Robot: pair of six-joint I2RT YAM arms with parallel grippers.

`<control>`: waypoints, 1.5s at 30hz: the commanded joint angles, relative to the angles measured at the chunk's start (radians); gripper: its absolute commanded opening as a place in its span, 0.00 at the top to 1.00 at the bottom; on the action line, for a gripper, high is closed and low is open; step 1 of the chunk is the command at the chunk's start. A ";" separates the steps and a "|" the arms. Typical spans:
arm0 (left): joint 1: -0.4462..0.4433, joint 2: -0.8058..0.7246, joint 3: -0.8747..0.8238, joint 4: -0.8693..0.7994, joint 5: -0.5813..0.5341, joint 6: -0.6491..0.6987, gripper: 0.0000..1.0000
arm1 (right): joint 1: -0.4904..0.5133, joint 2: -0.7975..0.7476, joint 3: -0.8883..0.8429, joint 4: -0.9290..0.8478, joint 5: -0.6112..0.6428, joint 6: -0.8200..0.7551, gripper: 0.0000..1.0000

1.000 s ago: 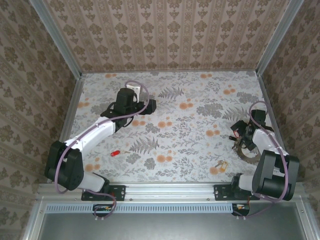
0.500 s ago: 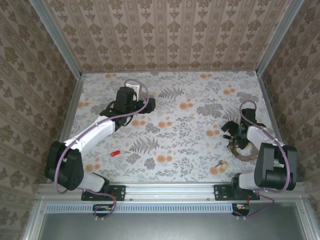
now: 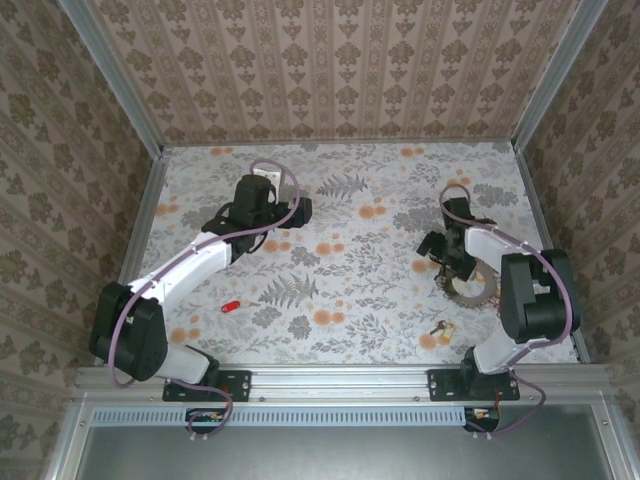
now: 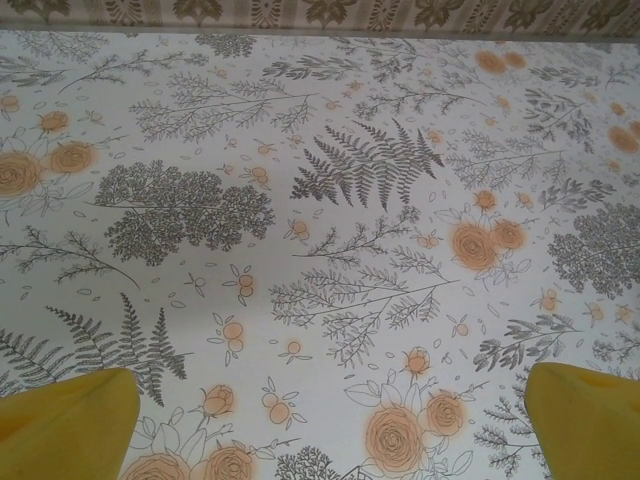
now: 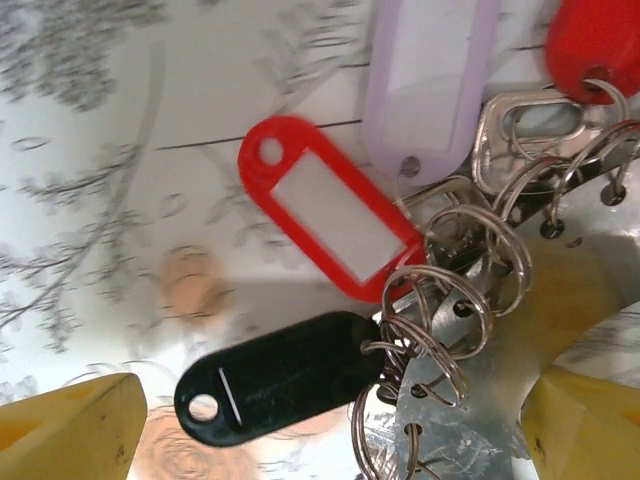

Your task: Put the keys on the keyring

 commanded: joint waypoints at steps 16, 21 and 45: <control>-0.007 -0.086 -0.044 -0.033 -0.112 -0.042 0.00 | 0.320 0.197 0.205 0.055 -0.226 -0.033 0.06; -0.007 -0.116 -0.062 -0.043 -0.180 -0.064 0.00 | 0.372 0.248 0.254 0.069 -0.343 -0.115 0.09; -0.088 0.202 0.115 -0.095 0.221 -0.166 0.36 | 0.094 -0.005 0.016 0.267 -0.458 -0.104 0.34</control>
